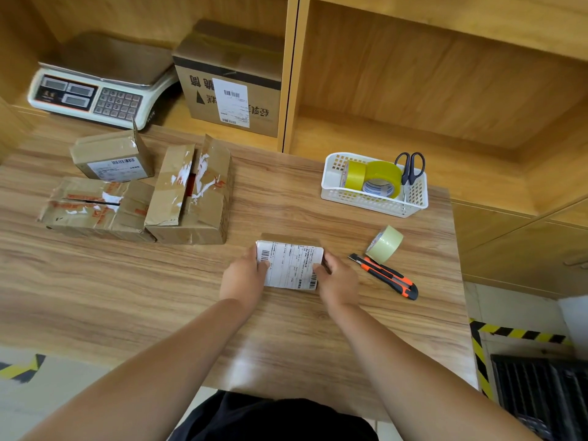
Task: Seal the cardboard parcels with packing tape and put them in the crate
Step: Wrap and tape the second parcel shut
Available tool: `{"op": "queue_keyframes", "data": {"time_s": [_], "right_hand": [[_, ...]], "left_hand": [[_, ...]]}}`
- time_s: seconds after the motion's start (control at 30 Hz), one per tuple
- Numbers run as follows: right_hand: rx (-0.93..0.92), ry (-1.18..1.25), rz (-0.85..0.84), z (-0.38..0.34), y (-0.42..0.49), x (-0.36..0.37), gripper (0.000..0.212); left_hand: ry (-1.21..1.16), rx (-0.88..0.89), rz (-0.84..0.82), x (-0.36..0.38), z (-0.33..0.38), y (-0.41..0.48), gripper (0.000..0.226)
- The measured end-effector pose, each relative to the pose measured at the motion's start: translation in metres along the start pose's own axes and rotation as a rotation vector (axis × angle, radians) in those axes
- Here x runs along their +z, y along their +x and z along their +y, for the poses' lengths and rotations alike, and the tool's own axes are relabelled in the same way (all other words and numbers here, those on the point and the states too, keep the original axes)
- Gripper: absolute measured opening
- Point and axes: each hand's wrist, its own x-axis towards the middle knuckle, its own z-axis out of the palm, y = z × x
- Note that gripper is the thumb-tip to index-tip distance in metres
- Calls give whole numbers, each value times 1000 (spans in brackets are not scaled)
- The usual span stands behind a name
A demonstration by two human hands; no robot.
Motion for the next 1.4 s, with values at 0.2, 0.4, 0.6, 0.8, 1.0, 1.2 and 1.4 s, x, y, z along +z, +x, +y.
{"op": "queue_keyframes", "data": {"time_s": [0.2, 0.4, 0.6, 0.8, 1.0, 1.2, 1.4], "right_hand": [[98, -69, -99, 4, 6, -4, 28], [123, 103, -221, -9, 6, -13, 35], [29, 76, -202, -14, 4, -13, 52], [45, 18, -3, -16, 1, -11, 17], [171, -53, 200, -32, -7, -11, 21], [94, -60, 185, -41, -19, 9, 50], [182, 10, 229, -46, -23, 16, 58]], "left_hand": [[-171, -42, -71, -7, 1, -1, 49], [-270, 75, -61, -12, 5, -10, 64], [-293, 78, 50, -18, 6, -6, 38], [-246, -44, 145, -19, 8, -7, 21], [-256, -156, 218, -20, 12, -11, 30], [-294, -150, 207, -9, 27, -22, 52], [-307, -74, 294, -10, 27, -28, 37]]}}
